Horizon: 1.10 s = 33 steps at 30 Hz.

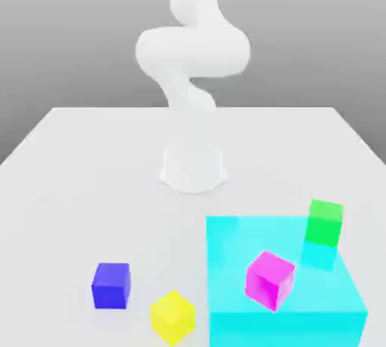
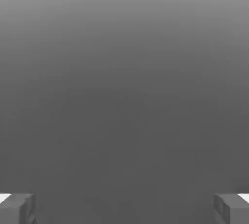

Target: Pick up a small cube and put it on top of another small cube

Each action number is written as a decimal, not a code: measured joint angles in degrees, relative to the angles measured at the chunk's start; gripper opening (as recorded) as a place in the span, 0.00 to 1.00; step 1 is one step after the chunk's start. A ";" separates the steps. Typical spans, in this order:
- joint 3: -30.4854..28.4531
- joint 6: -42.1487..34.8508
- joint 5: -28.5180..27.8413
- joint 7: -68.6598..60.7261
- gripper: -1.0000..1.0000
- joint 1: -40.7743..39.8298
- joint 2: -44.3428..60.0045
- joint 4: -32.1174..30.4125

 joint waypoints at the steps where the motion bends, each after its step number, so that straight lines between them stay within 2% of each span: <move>1: -0.49 1.19 -0.31 -0.59 0.50 -0.27 2.25 -0.90; 11: -6.47 12.29 -1.82 -7.04 0.50 -2.30 23.08 -9.30; 19: -10.49 21.09 1.47 -15.39 0.50 -4.87 39.82 -15.96; 23: -9.82 25.90 5.31 -20.57 0.50 -6.94 48.29 -18.35; 28: -5.04 34.10 10.25 -24.57 0.50 -10.80 58.72 -16.87; 29: -4.45 35.00 10.73 -24.96 0.00 -11.28 59.84 -16.66; 33: -4.44 34.95 10.65 -24.88 0.00 -11.30 59.84 -16.66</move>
